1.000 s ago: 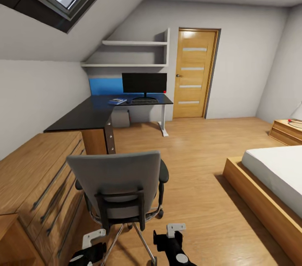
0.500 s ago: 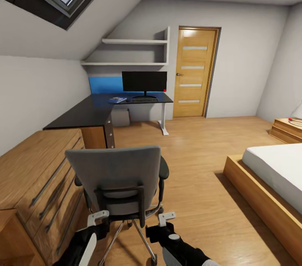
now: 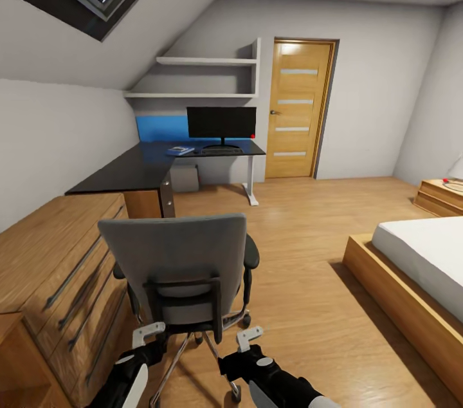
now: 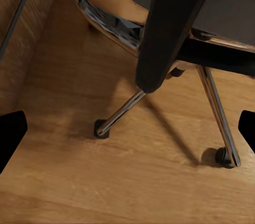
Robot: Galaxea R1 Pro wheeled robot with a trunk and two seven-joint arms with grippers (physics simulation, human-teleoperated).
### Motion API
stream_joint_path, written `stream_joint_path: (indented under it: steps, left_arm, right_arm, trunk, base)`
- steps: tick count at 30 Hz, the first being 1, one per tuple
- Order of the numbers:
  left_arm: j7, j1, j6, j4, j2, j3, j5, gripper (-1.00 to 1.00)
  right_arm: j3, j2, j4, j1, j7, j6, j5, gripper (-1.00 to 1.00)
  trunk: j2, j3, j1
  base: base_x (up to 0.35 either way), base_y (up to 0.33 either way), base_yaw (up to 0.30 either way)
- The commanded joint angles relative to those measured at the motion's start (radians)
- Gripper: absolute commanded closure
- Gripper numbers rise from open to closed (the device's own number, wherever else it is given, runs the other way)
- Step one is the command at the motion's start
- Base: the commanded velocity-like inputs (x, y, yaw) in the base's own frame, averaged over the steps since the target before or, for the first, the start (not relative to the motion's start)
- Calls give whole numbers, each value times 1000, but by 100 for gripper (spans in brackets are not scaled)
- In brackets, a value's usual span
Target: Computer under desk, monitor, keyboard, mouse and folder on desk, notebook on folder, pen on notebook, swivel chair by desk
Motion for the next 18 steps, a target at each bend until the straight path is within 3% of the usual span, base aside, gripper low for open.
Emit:
stream_joint_path:
  steps: [1, 18]
  left_arm:
    - [4, 0, -3, 2, 0, 1, 10, -100]
    - [6, 0, -34, 18, 0, 2, 10, -100]
  right_arm:
    - [6, 0, -1, -1, 0, 4, -5, -100]
    - [2, 0, -37, -2, 45, 11, -1, -100]
  trunk:
    - [-8, -4, 4]
    - [-127, -58, 69]
  base:
    - [0, 0, 0]
    - [0, 0, 0]
